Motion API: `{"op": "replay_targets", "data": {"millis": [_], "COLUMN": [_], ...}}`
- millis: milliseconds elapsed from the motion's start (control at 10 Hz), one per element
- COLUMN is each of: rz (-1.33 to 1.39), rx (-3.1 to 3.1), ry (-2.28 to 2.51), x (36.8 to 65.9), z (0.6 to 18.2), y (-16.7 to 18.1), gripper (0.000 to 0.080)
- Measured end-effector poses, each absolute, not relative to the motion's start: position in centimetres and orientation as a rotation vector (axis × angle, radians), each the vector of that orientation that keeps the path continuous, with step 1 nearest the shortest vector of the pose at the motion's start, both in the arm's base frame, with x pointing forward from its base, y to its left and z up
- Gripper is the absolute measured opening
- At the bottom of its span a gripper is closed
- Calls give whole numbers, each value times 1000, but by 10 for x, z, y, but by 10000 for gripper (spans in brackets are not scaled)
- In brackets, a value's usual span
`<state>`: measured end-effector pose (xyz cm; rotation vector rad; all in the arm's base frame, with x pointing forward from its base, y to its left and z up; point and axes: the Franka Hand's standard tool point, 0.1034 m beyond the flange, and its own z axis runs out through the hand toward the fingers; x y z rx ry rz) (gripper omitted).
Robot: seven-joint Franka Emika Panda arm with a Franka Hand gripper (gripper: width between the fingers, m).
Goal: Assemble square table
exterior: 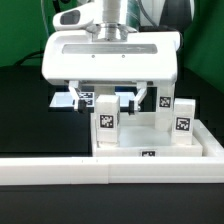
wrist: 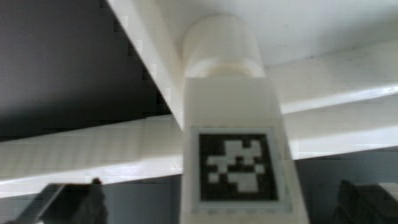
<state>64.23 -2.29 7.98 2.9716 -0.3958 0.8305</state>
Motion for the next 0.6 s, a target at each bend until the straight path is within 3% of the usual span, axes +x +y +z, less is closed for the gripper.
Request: {"op": "replay_targets", "data": {"millis": [200,600], "rz": [735,205], "rx": [3011,3192], "ry": [-415,-474], "x": [645,647], "z": [77,80], "y": [-27,-9], "gripper": [649,649]}}
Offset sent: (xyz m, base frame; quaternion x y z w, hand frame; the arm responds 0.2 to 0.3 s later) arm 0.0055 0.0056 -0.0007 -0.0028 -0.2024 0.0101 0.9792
